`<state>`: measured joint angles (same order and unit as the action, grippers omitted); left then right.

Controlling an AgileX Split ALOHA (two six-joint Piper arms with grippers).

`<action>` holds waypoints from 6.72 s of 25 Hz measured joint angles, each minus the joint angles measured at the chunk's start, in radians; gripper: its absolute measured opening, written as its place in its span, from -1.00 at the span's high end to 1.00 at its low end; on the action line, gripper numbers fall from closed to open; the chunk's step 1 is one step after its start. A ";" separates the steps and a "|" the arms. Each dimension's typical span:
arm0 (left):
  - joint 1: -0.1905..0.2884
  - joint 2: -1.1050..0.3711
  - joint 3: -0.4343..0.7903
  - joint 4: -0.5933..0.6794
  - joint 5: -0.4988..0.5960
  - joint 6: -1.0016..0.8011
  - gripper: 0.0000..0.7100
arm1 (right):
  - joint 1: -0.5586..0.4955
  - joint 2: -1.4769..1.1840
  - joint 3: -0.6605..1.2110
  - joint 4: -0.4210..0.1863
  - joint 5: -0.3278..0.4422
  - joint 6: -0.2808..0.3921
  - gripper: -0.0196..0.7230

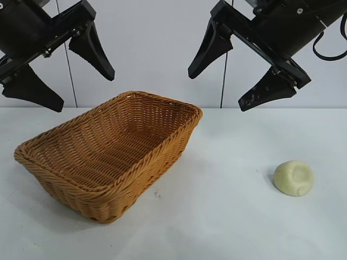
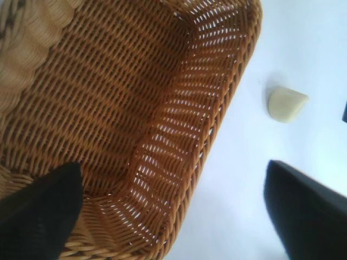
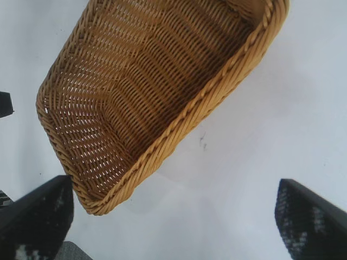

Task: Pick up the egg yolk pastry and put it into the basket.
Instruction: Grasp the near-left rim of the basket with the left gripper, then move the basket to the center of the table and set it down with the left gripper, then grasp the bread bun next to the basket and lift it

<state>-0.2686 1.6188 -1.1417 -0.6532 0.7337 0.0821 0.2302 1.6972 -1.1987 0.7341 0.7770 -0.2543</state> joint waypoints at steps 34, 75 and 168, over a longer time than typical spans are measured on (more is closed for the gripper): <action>0.008 -0.020 0.000 0.001 0.021 -0.011 -0.96 | 0.000 0.000 0.000 0.000 -0.010 0.000 -0.93; -0.095 0.035 0.170 0.499 -0.047 -1.254 -0.96 | 0.000 0.000 0.000 0.000 -0.017 0.000 -0.93; 0.030 0.419 -0.628 0.487 0.468 -0.170 -0.96 | 0.000 0.000 0.000 -0.031 0.005 0.000 -0.93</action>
<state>-0.2389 2.0382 -1.7694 -0.1663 1.2016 -0.0874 0.2302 1.6972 -1.1987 0.7032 0.7816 -0.2546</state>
